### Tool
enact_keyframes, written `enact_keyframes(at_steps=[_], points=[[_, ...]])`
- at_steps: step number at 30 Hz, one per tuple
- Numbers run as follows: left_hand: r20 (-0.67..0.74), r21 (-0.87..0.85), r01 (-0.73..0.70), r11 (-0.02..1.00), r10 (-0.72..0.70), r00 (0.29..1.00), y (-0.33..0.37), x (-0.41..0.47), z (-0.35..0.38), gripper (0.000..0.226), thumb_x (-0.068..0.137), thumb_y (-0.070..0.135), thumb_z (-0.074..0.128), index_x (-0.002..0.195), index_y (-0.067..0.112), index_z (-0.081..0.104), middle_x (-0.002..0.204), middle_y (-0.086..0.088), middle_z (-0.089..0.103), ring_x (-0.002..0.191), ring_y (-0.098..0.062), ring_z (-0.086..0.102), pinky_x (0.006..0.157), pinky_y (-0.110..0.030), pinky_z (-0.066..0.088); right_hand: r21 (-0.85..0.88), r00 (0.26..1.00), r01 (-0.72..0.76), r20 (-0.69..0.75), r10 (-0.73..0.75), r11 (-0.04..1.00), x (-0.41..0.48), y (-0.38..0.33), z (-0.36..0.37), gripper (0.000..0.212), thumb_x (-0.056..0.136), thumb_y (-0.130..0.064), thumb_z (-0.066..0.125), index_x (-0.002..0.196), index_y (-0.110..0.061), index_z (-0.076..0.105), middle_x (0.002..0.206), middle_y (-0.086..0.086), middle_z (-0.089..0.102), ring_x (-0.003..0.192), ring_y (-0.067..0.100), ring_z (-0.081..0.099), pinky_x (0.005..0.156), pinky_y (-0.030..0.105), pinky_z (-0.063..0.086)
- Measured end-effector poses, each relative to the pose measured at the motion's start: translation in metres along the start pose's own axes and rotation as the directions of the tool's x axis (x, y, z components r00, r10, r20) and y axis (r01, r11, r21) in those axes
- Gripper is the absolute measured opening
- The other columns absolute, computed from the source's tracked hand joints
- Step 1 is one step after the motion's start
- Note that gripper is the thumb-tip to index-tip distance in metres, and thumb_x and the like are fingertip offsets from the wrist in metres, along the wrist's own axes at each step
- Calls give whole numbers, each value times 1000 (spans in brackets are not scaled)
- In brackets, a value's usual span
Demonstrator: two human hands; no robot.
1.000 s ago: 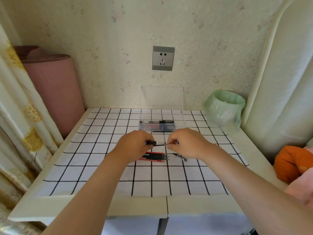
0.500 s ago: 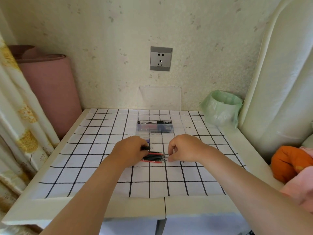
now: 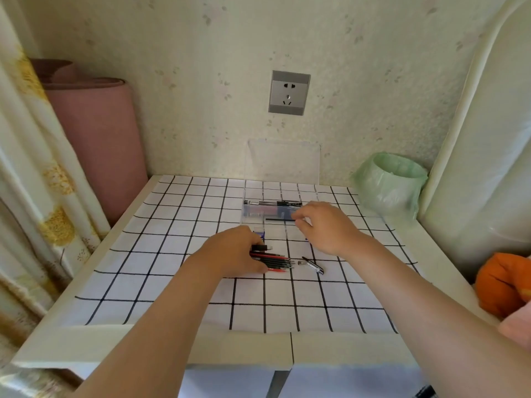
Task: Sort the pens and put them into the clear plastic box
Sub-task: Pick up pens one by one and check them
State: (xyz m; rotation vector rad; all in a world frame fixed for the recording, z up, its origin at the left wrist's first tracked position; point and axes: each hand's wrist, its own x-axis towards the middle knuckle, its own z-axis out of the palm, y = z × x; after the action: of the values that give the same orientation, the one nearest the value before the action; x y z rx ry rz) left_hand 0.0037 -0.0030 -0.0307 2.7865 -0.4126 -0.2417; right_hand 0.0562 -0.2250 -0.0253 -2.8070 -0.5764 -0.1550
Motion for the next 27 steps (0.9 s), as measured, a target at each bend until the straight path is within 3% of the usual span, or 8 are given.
enact_keyframes(at_steps=[5,8,11,16,22,27], points=[[-196,-119,-22,993,-2,981,-1,-1,-3,40,85,44,68,122,32,60,118,10,59,102,-10,57,90,-33,50,-21,992,-26,120,29,999,14,-11,10,35,100,-41,38,102,-22,67,97,-1,68,91,24,61,81,39,49],[-297,-106,-50,993,17,955,-7,-1,-3,44,89,41,64,131,35,52,119,10,55,91,-8,52,81,-27,47,-25,990,-46,135,49,999,23,-14,15,35,101,-38,36,91,-20,64,84,-1,65,81,23,60,76,38,50],[-284,-88,-39,995,13,959,-13,-1,-1,52,91,41,61,140,34,45,122,8,51,93,-10,53,78,-27,46,-71,981,-100,157,110,992,33,-15,17,33,100,-28,36,90,-18,66,88,2,66,83,24,61,77,36,51],[-223,-77,0,997,-17,975,-17,-2,1,59,92,43,59,146,33,39,133,6,47,109,-16,55,87,-32,49,-120,950,-145,259,172,982,51,-14,20,32,94,-7,46,107,-17,74,110,4,70,97,25,64,88,35,53],[-211,-76,5,997,-21,977,-14,-2,0,59,93,43,58,147,31,38,137,5,46,119,-18,52,94,-36,48,-69,944,-227,229,237,971,64,-13,13,18,82,-16,66,92,-19,80,97,0,74,89,20,68,87,37,56],[-204,-73,3,997,-18,979,-14,-2,0,59,94,42,57,147,30,37,136,5,46,119,-18,52,95,-36,48,-185,928,-219,265,263,958,73,-19,12,16,77,-23,70,91,-23,78,93,-3,73,83,19,66,81,36,58]])
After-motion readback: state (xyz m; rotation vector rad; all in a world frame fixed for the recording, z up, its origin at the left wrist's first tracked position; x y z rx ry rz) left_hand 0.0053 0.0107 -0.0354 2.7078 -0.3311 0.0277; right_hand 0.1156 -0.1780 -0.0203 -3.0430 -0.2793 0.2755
